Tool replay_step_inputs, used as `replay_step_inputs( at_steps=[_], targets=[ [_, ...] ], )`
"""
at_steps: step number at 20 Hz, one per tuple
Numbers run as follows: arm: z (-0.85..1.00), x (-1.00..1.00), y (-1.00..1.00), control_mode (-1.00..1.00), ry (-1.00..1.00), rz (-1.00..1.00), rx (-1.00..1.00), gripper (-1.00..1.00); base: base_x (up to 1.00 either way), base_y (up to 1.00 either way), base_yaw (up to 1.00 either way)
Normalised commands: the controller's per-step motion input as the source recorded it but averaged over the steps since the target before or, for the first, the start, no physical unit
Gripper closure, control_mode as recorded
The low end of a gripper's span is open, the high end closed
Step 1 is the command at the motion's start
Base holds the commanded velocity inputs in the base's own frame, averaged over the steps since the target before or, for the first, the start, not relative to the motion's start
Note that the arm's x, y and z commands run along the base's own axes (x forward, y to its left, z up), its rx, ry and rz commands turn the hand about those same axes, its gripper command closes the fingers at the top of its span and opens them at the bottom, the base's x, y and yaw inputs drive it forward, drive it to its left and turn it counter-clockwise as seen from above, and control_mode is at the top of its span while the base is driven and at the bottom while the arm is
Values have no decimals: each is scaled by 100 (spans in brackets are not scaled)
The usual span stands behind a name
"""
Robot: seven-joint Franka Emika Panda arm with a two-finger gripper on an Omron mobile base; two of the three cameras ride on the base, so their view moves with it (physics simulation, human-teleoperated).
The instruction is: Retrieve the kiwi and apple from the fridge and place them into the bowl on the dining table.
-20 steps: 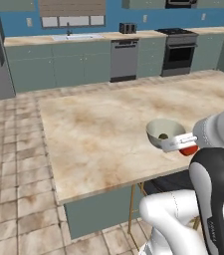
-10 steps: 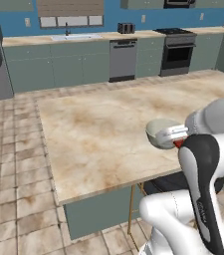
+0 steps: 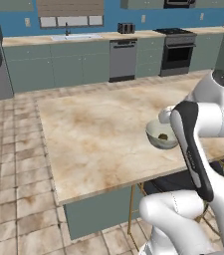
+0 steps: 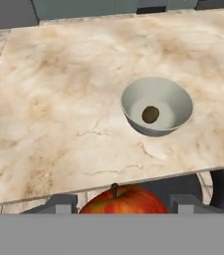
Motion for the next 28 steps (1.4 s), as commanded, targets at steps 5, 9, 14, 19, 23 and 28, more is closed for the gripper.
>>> replay_step_inputs(
  at_steps=[5,9,14,19,23,28],
  targets=[
    [-17,82,-58,-100,12,-7,0,100,0,0,0],
    [-22,85,-48,-100,12,-5,0,100,0,0,0],
    [-29,77,-39,-100,10,-1,0,100,0,0,0],
    [-47,61,-32,-100,2,0,0,100,0,0,0],
    [-52,52,-19,-100,0,0,0,100,0,0,0],
    [-45,45,-2,-100,0,0,0,100,0,0,0]
  ],
)
